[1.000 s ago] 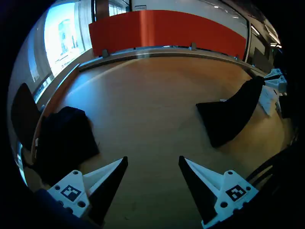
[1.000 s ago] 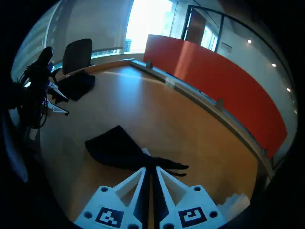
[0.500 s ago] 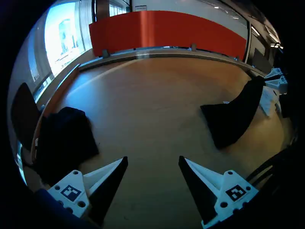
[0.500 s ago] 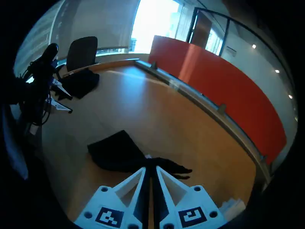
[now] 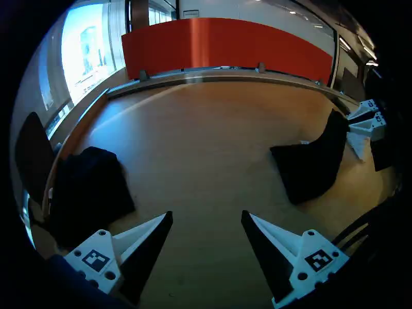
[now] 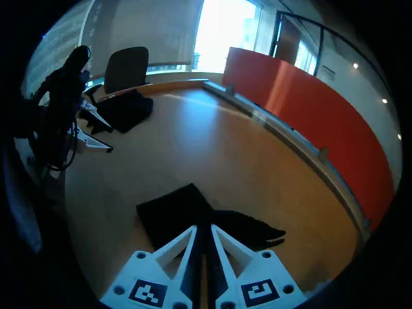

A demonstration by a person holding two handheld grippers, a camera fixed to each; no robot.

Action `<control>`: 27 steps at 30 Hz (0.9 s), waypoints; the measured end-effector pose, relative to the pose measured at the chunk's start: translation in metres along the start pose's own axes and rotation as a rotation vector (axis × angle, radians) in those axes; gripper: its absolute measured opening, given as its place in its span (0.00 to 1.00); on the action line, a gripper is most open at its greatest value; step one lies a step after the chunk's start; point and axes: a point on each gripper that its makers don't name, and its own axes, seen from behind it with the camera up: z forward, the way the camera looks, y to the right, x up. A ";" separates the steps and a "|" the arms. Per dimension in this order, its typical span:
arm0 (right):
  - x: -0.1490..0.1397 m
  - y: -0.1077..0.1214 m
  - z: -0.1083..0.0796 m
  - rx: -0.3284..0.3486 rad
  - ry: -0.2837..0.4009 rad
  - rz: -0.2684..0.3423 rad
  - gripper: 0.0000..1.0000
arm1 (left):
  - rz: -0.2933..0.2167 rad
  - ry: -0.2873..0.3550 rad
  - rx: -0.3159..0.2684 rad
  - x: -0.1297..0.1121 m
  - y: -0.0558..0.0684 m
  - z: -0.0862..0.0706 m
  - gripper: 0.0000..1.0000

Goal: Fold towel

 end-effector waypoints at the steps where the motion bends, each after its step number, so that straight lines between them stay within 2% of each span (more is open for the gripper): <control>1: 0.001 -0.005 0.003 0.010 0.000 -0.001 0.05 | -0.002 0.001 0.002 0.000 -0.001 -0.001 0.99; 8: 0.006 -0.035 0.021 0.075 -0.002 -0.002 0.04 | -0.015 0.005 0.012 -0.002 -0.008 -0.004 0.99; 10: 0.005 -0.042 0.024 0.089 -0.011 -0.001 0.11 | -0.018 0.004 0.015 -0.003 -0.010 -0.004 0.99; 11: 0.003 -0.044 0.026 0.094 -0.017 0.001 0.21 | -0.020 0.004 0.016 -0.003 -0.011 -0.004 0.99; 14: -0.002 -0.048 0.029 0.100 -0.036 0.014 0.64 | -0.021 0.002 0.018 -0.005 -0.013 -0.004 0.99; 15: -0.004 -0.048 0.029 0.101 -0.041 0.019 0.72 | -0.021 0.001 0.018 -0.005 -0.014 -0.004 0.99; 16: -0.004 -0.047 0.029 0.101 -0.039 0.026 0.77 | -0.022 0.001 0.018 -0.005 -0.014 -0.004 0.99; 19: -0.005 -0.045 0.027 0.095 -0.033 0.042 0.82 | -0.022 0.001 0.018 -0.006 -0.014 -0.003 0.99; 27: -0.008 -0.037 0.024 0.068 -0.031 0.060 0.83 | -0.017 0.003 0.015 -0.004 -0.016 -0.002 0.99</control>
